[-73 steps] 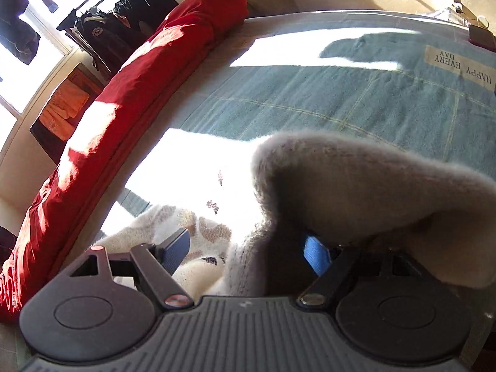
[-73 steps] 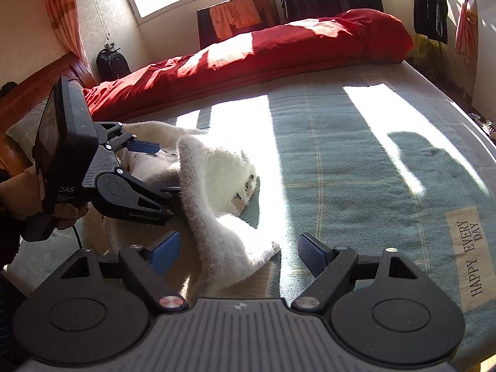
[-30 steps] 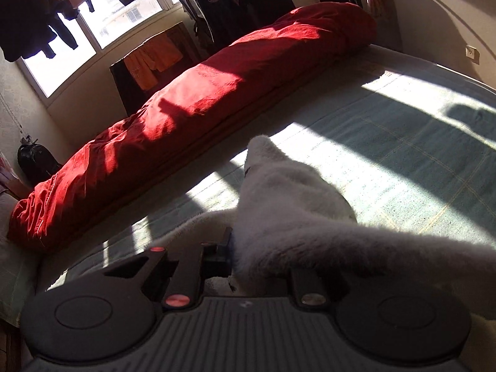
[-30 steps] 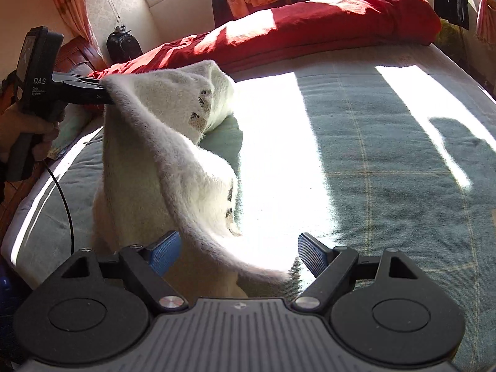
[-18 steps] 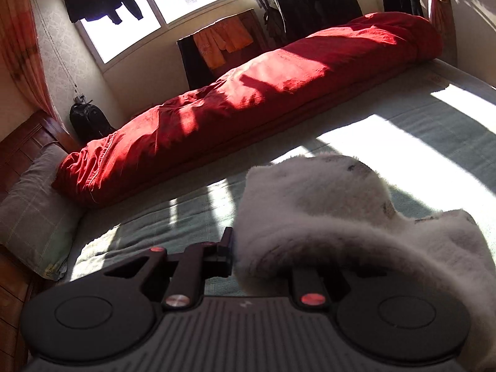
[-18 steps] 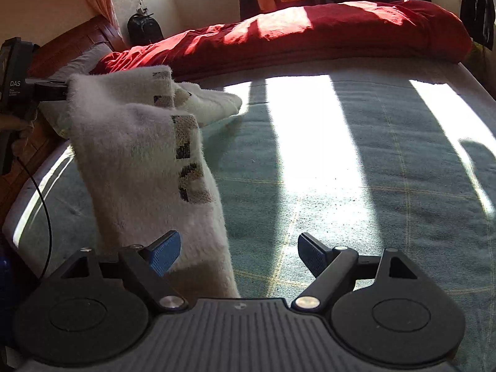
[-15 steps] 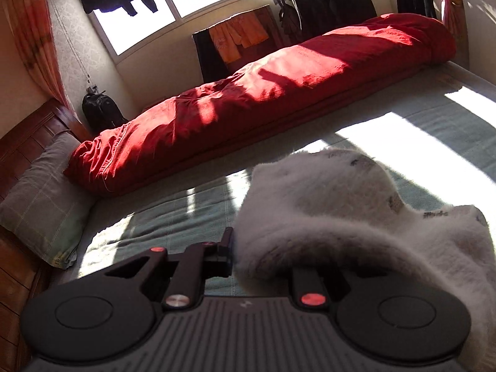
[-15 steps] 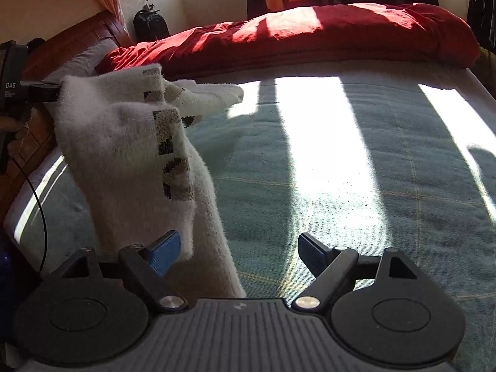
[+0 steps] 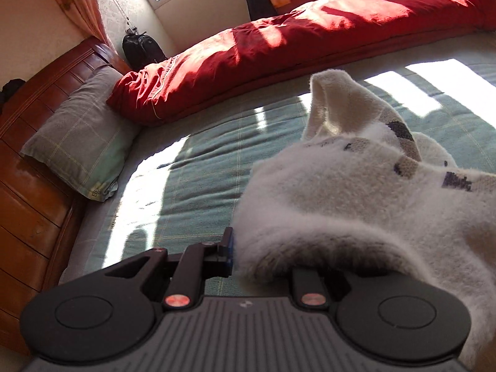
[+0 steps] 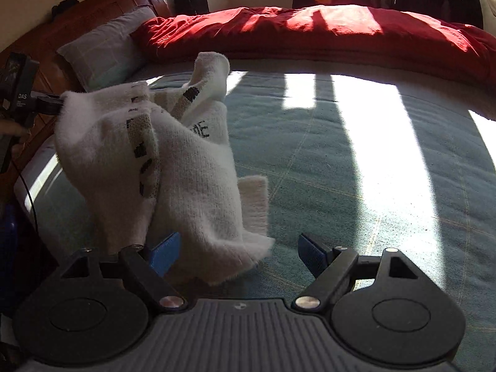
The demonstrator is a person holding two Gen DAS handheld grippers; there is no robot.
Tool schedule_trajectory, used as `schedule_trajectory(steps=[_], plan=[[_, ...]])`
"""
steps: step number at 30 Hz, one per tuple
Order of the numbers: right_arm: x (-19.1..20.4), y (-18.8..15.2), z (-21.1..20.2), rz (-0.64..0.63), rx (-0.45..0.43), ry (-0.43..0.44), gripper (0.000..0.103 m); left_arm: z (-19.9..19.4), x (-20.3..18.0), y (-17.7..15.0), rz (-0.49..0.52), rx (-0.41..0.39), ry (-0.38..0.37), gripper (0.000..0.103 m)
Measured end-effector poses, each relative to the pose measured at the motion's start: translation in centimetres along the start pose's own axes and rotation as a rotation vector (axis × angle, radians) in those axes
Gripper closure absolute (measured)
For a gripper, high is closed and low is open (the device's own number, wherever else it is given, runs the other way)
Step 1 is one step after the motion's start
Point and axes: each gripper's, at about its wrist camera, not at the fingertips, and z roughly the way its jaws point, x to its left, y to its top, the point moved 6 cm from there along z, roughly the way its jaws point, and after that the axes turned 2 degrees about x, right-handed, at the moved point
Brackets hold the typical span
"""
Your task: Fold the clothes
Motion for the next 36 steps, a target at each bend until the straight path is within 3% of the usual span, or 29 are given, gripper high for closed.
schedule_trajectory(steps=[6, 15, 27, 33, 36], plan=[[1.7, 0.4, 1.4, -0.037, 0.037, 0.000, 0.017, 3.9, 0.2, -3.2, -0.013, 0.092, -0.007, 0.086], [2.3, 0.5, 3.1, -0.061, 0.085, -0.018, 0.017, 8.1, -0.9, -6.3, 0.012, 0.164, -0.008, 0.082], [2.1, 0.5, 4.5, -0.064, 0.120, -0.048, 0.017, 11.2, 3.9, -4.0, -0.085, 0.156, 0.085, 0.081], [2.2, 0.2, 5.3, -0.061, 0.141, -0.046, 0.017, 13.7, 3.2, -5.5, -0.082, 0.215, 0.098, 0.079], [2.3, 0.2, 5.6, -0.065, 0.149, -0.038, 0.017, 13.6, 2.7, -6.3, -0.094, 0.204, 0.094, 0.079]])
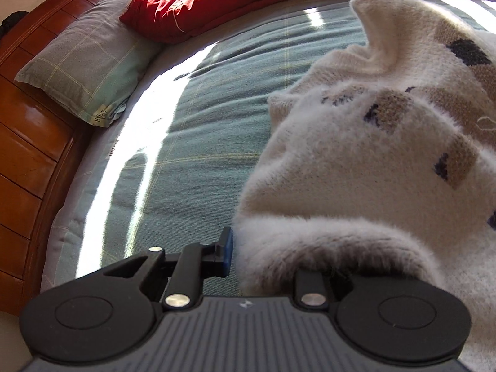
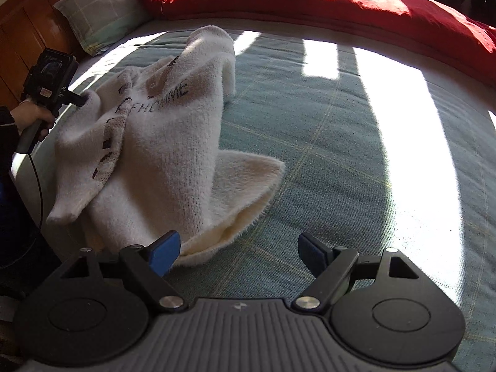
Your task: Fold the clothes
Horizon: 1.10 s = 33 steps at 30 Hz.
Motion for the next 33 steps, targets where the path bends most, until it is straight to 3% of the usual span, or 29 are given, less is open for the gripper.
schedule_trajectory(steps=[9, 13, 15, 20, 24, 29, 33], plan=[[0.5, 0.0, -0.2, -0.013, -0.012, 0.033, 0.017, -3.8, 1.3, -1.5, -0.009, -0.020, -0.033, 0.061], [0.6, -0.2, -0.4, -0.014, -0.023, 0.051, 0.017, -6.8, 1.5, -3.0, 0.037, -0.045, -0.039, 0.059], [0.6, -0.2, -0.5, -0.014, -0.028, 0.060, 0.017, -8.3, 1.6, -3.8, 0.065, -0.048, -0.049, 0.050], [0.3, -0.3, -0.5, -0.003, -0.041, 0.084, 0.017, -12.9, 0.7, -4.9, 0.151, -0.095, -0.081, 0.048], [-1.2, 0.3, 0.6, 0.028, -0.055, 0.108, 0.017, -17.0, -1.8, -4.5, 0.216, -0.177, -0.155, 0.036], [-3.4, 1.7, 3.6, 0.113, -0.042, 0.166, 0.028, -20.7, -7.0, -3.2, 0.307, -0.260, -0.269, 0.036], [-5.6, 3.2, 7.0, 0.241, -0.015, 0.261, 0.028, -22.6, -12.0, -2.7, 0.361, -0.311, -0.369, 0.035]])
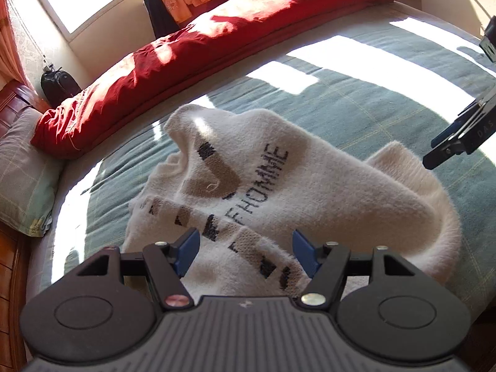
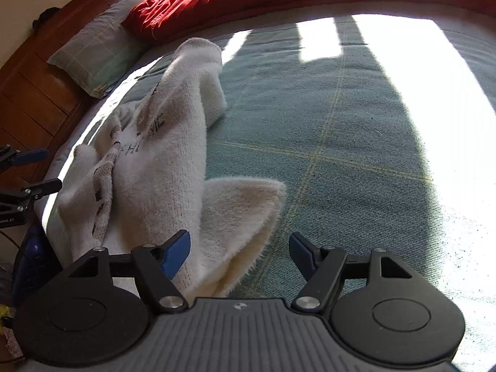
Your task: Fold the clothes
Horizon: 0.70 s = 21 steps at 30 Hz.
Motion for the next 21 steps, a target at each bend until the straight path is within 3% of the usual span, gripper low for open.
schedule_trajectory(steps=[6, 12, 15, 16, 17, 18, 19, 21], plan=[[-3.0, 1.7, 3.9, 0.185, 0.033, 0.134, 0.033, 1.8, -4.7, 0.9, 0.032, -0.020, -0.078, 0.031], [-2.5, 2.2, 6.4, 0.211, 0.039, 0.245, 0.036, 3.0, -6.4, 0.6, -0.002, -0.011, -0.143, 0.031], [-2.2, 2.4, 7.5, 0.222, 0.041, 0.280, 0.038, 3.4, -6.2, 0.3, -0.016, -0.001, -0.135, 0.031], [-2.1, 2.5, 7.9, 0.225, 0.040, 0.283, 0.041, 3.4, -6.1, 0.2, -0.020, 0.001, -0.135, 0.031], [-2.1, 2.5, 8.2, 0.228, 0.044, 0.281, 0.055, 3.3, -5.9, 0.1, -0.025, 0.003, -0.135, 0.031], [-2.0, 2.3, 8.2, 0.231, 0.053, 0.267, 0.079, 3.3, -5.8, 0.0, -0.029, 0.005, -0.136, 0.031], [-2.0, 2.0, 8.2, 0.226, 0.060, 0.252, 0.088, 3.2, -5.7, -0.1, -0.033, 0.006, -0.137, 0.031], [-1.8, 1.3, 7.9, 0.214, 0.072, 0.222, 0.093, 3.1, -5.6, -0.4, -0.038, 0.011, -0.133, 0.031]])
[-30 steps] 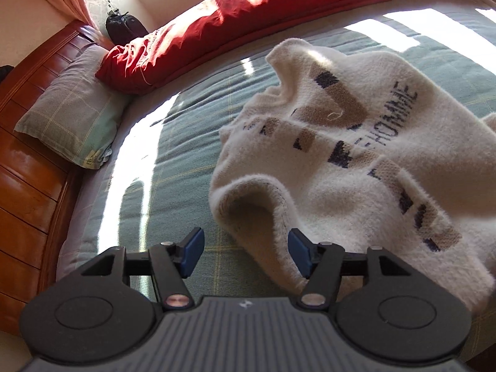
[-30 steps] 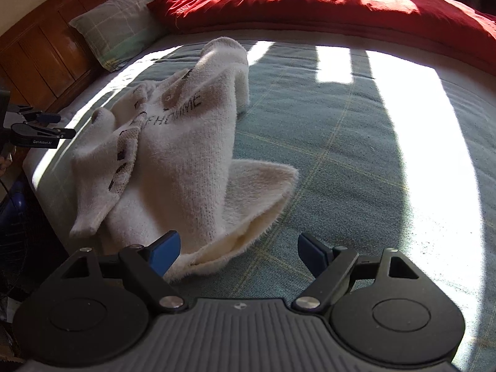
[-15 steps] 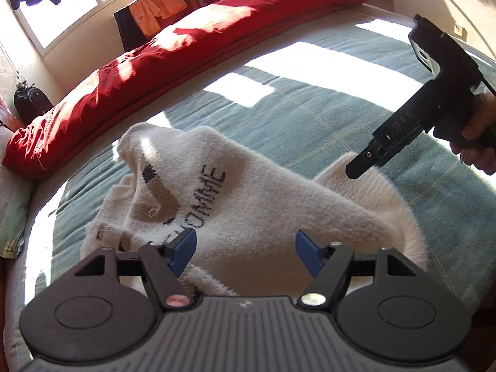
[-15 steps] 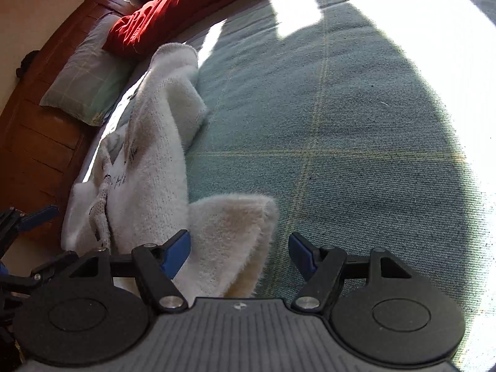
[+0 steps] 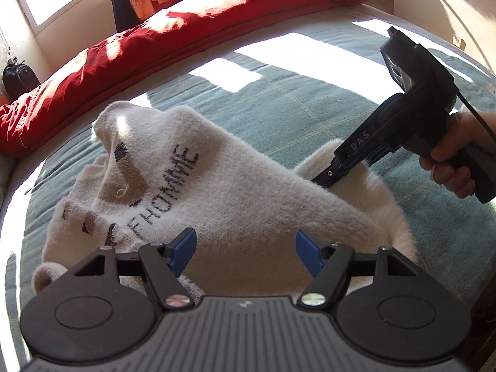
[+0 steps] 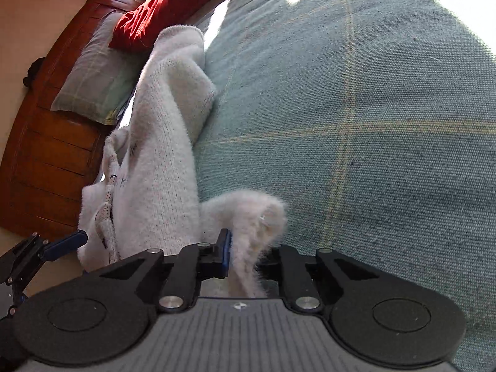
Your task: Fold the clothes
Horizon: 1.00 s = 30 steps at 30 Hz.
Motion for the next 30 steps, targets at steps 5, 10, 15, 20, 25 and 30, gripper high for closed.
schedule_trajectory(steps=[5, 10, 15, 20, 25, 30], plan=[[1.6, -1.6, -3.2, -0.072, -0.041, -0.043, 0.097, -0.9, -0.4, -0.5, 0.008, 0.001, 0.009, 0.031], [3.3, -2.1, -6.7, -0.129, -0.089, -0.080, 0.098, -3.0, -1.8, 0.1, 0.024, -0.035, -0.009, 0.031], [4.9, -2.6, -10.0, -0.191, -0.124, -0.130, 0.087, -4.5, -4.8, 1.3, 0.065, -0.074, -0.065, 0.027], [4.0, -3.9, -12.3, -0.214, -0.151, -0.235, 0.063, -3.1, -8.1, 2.6, 0.101, -0.051, -0.116, 0.027], [1.4, -5.1, -14.2, -0.181, -0.183, -0.313, 0.048, -0.5, -12.2, 3.8, 0.177, -0.024, -0.101, 0.033], [-2.3, -6.0, -16.2, -0.081, -0.221, -0.301, 0.041, 4.3, -15.7, 3.9, 0.315, 0.056, 0.020, 0.057]])
